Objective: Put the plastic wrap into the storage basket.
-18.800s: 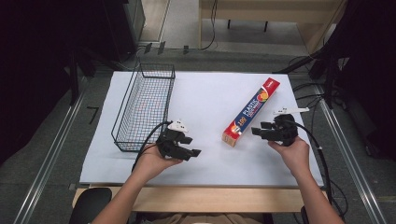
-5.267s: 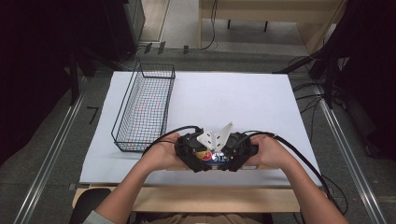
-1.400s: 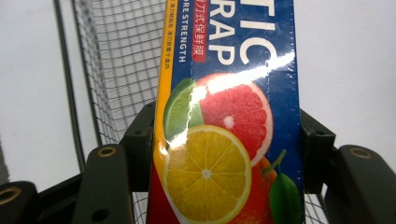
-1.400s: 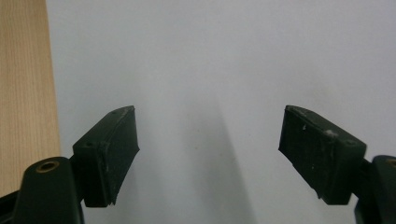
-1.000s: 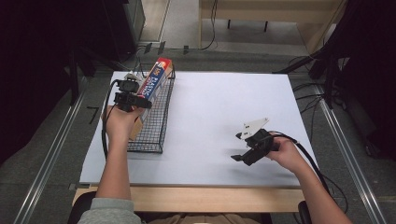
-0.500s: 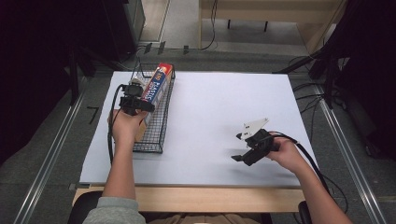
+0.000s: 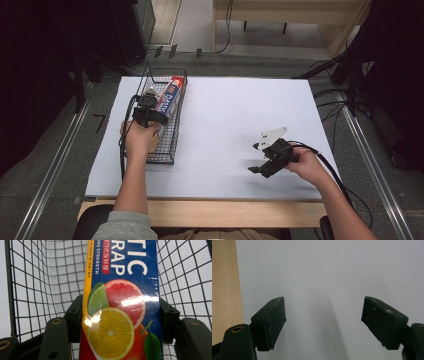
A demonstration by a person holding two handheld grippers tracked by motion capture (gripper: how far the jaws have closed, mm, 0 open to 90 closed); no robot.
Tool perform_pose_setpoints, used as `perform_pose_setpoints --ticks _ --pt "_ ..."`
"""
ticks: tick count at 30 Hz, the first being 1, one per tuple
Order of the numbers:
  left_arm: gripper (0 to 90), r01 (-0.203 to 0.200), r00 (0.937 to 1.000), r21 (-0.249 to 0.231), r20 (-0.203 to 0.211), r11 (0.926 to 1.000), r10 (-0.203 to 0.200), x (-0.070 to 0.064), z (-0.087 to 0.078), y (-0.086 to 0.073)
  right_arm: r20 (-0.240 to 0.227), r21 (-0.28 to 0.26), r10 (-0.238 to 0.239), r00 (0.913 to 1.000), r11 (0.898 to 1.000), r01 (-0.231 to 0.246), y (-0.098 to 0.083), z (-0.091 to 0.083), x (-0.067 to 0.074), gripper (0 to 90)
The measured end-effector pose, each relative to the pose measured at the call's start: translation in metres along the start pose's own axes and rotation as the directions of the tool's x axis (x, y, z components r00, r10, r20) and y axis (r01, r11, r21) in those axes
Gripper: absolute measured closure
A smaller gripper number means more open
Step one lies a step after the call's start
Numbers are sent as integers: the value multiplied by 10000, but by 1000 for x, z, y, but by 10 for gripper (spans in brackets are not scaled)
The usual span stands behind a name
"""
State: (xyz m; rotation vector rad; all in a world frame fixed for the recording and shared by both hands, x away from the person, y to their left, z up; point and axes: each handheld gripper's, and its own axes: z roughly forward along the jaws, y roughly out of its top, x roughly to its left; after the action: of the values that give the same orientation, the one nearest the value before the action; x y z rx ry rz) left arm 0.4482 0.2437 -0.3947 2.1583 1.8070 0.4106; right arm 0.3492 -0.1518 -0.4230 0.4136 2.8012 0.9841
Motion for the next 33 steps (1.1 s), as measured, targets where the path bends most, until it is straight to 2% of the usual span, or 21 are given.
perform_pose_setpoints --ticks 5,7,8,11,14,18,20,21,22,23,26,27,30,32,33 --pt "371 -274 9996 40 2 9996 274 -3 1 -1 17 -40 10 10000 10000 -10 0 -1 0 202" --pt "359 -366 9992 161 145 9992 363 -4 2 -1 32 -26 11 10000 10000 -11 0 -1 1 202" --pt "363 -419 9990 9 128 9991 419 -5 0 -2 50 -45 10 10000 10000 -10 0 -1 1 202" --pt "338 -180 9976 -320 670 9993 201 1 -8 -3 23 -81 40 10000 10000 -40 -1 -2 1 202" --pt "324 -169 9939 -792 1076 9967 253 4 -22 -6 20 -112 77 10000 9999 -76 -1 -2 1 201" --pt "325 -612 9869 -1180 1414 9911 778 -4 -39 -12 101 -109 248 9996 9996 -247 0 -1 0 201" --pt "327 -1355 9788 -1192 1375 9836 1515 -13 -43 -16 332 -58 393 9987 9992 -392 0 0 -2 201" --pt "336 -1523 9769 -1226 1317 9807 1682 -16 -45 -19 451 -32 500 9977 9987 -499 0 -1 -2 201" --pt "335 -1564 9771 -1241 1257 9799 1718 -18 -47 -21 516 -65 593 9969 9982 -590 0 -1 -3 201" --pt "336 -1628 9736 -1397 1380 9767 1820 -22 -50 -23 557 -150 695 9960 9975 -688 -1 -2 -5 201" --pt "331 -2141 9432 -1803 2175 9600 2512 -32 -57 -33 571 -211 1057 9928 9943 -1047 -1 -2 -7 202" --pt "328 -2295 9297 -1883 2480 9549 2723 -36 -58 -37 575 -223 1129 9919 9935 -1118 -1 -2 -7 202" --pt "319 -2561 8942 -2003 3225 9457 3104 -43 -60 -45 604 -180 1113 9919 9937 -1104 -2 1 -7 202" --pt "318 -2689 8836 -2102 3344 9399 3276 -48 -61 -49 661 -143 1116 9916 9937 -1109 -3 2 -7 202" --pt "316 -2830 8780 -2149 3341 9347 3426 -50 -61 -50 642 -142 1106 9918 9938 -1099 -3 2 -7 201"
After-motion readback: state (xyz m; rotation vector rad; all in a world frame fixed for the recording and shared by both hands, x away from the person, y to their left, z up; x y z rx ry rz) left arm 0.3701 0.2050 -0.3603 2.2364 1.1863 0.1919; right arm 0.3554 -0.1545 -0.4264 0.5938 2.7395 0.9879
